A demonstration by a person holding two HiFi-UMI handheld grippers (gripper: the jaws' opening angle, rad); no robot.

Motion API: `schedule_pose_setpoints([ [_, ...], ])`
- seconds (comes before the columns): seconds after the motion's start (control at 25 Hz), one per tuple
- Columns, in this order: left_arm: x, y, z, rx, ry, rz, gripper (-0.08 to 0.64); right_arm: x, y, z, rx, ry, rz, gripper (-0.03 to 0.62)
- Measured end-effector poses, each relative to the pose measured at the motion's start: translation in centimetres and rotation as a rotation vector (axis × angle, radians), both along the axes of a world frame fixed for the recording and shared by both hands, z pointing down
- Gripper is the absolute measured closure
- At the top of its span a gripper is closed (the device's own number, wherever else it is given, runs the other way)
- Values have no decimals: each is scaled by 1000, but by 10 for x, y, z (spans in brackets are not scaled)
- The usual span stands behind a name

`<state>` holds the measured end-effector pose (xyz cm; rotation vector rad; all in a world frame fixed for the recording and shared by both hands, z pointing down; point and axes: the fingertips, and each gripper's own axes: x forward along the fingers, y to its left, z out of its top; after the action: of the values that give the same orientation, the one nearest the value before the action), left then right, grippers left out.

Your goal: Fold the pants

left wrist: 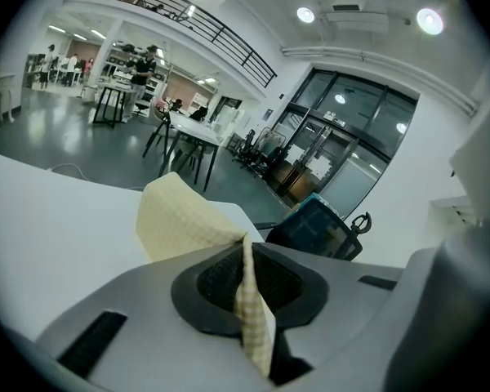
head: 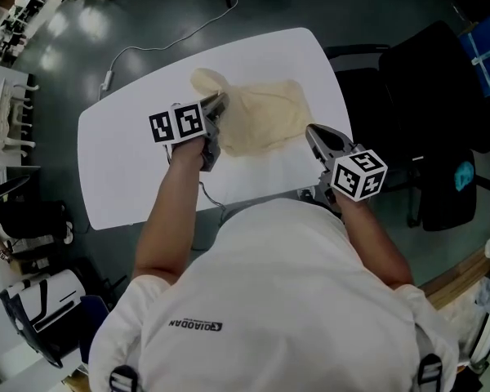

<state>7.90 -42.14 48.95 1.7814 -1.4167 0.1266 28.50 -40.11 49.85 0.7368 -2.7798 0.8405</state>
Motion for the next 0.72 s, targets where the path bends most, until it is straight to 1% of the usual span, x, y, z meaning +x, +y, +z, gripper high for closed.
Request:
schedule_pose_setpoints([
  [0.36,54,-37,9,-22,-6,43,506,29,-11,3,6,8,27,575],
  [0.56,89,-59,24,-42,-41,67,506,56,-23,3,10,10,47,575],
  [0.72,106,-74,39,-67,-66,67,506,76,-35,4,11,22,55,575],
])
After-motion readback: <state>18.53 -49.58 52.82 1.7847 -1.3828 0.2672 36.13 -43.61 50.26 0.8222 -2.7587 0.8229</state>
